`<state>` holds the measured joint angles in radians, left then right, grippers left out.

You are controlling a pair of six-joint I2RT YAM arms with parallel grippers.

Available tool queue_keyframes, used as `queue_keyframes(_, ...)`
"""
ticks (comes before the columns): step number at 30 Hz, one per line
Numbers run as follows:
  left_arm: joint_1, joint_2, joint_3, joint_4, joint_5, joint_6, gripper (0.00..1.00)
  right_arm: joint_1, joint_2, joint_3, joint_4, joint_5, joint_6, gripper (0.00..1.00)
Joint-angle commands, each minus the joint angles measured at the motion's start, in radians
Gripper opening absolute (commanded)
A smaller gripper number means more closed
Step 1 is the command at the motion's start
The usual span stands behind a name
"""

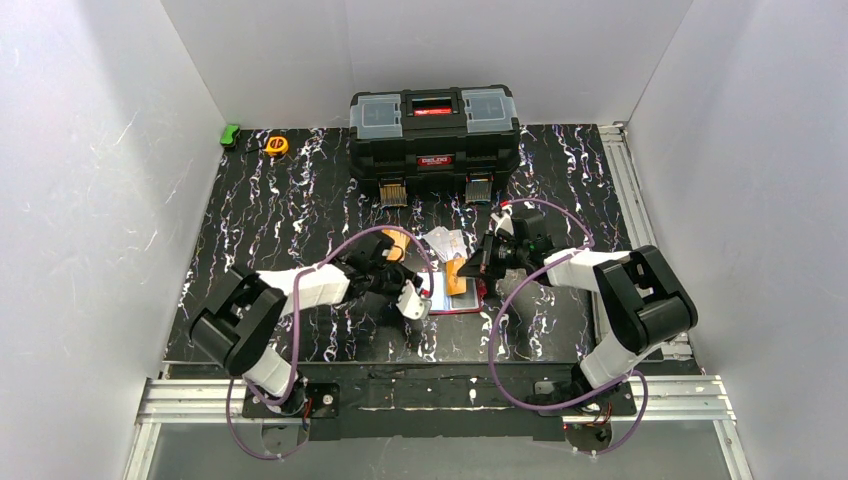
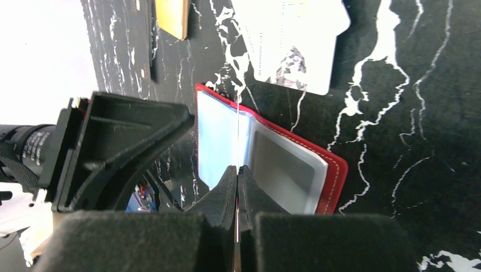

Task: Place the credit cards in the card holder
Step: Insert the credit card into the card holder.

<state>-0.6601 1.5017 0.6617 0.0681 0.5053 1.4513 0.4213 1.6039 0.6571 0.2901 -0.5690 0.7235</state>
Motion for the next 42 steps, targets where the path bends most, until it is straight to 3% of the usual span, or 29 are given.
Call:
queue_keyframes(1,0.059,0.06,0.068,0.034,0.035,0.058,0.29,0.008,0.005,-0.004,0.032,0.045,0.007,0.01)
queue_keyframes(10,0.101,0.156,0.182,-0.076,0.058,0.122,0.39,0.016,-0.009,-0.035,-0.014,0.046,-0.021,0.01)
queue_keyframes(15,0.094,0.206,0.274,-0.253,0.126,0.189,0.43,0.016,-0.03,-0.054,-0.036,0.058,-0.039,0.01)
queue_keyframes(21,0.088,0.291,0.399,-0.599,0.161,0.365,0.47,0.016,-0.042,-0.085,-0.029,0.053,-0.053,0.01)
queue_keyframes(30,0.081,0.375,0.49,-0.778,0.133,0.457,0.47,0.016,-0.048,-0.091,-0.014,0.019,-0.074,0.01)
queue_keyframes(42,0.023,0.388,0.48,-0.915,0.182,0.502,0.47,0.016,-0.015,-0.055,-0.012,-0.066,-0.126,0.01)
